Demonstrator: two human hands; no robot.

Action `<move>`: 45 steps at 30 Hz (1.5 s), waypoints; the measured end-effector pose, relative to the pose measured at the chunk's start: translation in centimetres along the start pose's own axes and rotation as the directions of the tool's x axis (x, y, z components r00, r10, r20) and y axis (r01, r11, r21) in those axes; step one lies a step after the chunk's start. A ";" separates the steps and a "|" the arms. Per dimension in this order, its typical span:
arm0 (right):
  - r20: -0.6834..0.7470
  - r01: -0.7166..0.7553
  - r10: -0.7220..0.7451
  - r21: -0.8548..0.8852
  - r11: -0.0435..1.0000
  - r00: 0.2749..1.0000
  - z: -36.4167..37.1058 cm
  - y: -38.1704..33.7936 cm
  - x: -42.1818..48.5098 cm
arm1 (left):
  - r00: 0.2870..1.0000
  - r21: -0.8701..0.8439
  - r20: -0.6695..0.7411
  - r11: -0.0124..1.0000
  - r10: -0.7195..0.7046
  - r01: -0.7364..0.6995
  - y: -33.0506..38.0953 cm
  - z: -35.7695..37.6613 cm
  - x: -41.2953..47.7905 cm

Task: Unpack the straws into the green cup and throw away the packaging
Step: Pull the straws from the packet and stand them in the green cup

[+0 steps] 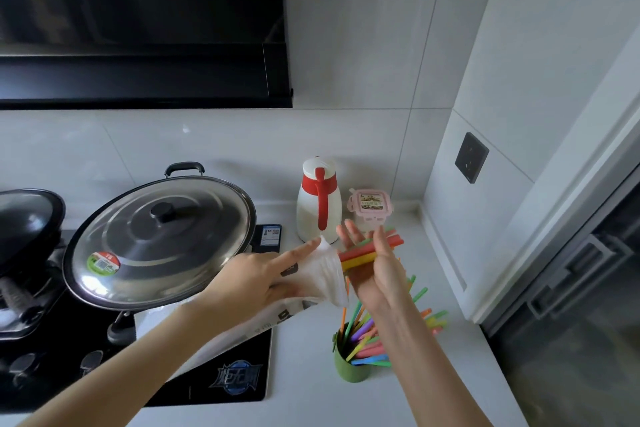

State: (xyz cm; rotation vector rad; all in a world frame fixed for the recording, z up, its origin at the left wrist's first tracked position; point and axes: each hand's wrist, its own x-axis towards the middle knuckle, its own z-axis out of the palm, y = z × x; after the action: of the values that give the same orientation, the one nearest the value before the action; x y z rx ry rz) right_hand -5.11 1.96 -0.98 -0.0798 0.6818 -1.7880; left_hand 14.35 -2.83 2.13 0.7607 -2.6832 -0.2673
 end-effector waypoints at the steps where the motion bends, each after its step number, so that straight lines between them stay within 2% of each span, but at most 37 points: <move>1: -0.033 0.039 -0.040 -0.010 0.999 0.999 0.0 -0.5 0.0 | 1.000 0.019 -0.005 1.000 0.015 -0.015 -0.2 0.1 -0.3; 5: -0.233 0.189 -0.172 0.053 0.980 0.957 0.1 -3.2 -0.3 | 0.999 0.074 0.003 0.996 0.049 -0.049 -0.7 0.6 -1.2; 8: -0.279 0.263 -0.234 0.073 0.962 0.931 0.0 -5.6 -0.5 | 0.998 0.134 0.002 0.989 0.070 -0.069 -1.2 0.7 -1.6; 14: -0.236 0.403 -0.387 0.021 0.915 0.892 -1.1 -10.6 -0.7 | 0.998 0.147 0.000 0.987 0.065 -0.065 -2.1 1.1 -2.4; 19: -0.240 0.433 -0.414 0.031 0.901 0.878 -2.3 -13.9 -1.3 | 0.998 0.132 -0.030 0.989 0.064 -0.060 -3.3 1.8 -3.2; 26: -0.266 0.497 -0.486 -0.029 0.867 0.833 -3.6 -14.9 -1.9 | 0.995 0.125 -0.095 0.992 0.038 -0.026 -4.7 2.8 -3.5; 30: -0.105 0.496 -0.530 -0.242 0.834 0.841 -3.2 -13.7 -2.8 | 0.997 0.151 -0.070 0.989 0.012 -0.002 -4.8 3.1 -3.5; 32: -0.010 0.477 -0.523 -0.395 0.785 0.852 -2.9 -11.1 -3.1 | 0.999 0.168 -0.035 0.986 0.005 0.001 -4.8 3.3 -3.3; 37: 0.154 0.419 -0.454 -0.706 0.570 0.878 -3.5 -4.4 -3.2 | 1.000 0.190 0.010 0.982 -0.001 -0.001 -4.8 4.0 -3.0; 41: 0.188 0.344 -0.353 -0.822 0.454 0.917 -4.1 -2.0 -2.2 | 0.999 0.208 -0.004 0.978 0.033 -0.032 -4.9 4.5 -2.8; 45: 0.170 0.233 -0.236 -0.932 0.277 0.957 -4.3 -1.8 -1.4 | 0.999 0.215 0.018 0.976 0.035 -0.038 -4.7 4.5 -2.7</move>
State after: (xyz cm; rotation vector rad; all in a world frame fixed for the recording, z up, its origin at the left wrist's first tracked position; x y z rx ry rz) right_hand -7.88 5.29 -3.30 -1.0595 1.7630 -1.3747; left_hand 17.06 -4.98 -3.99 0.7721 -2.7666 0.0290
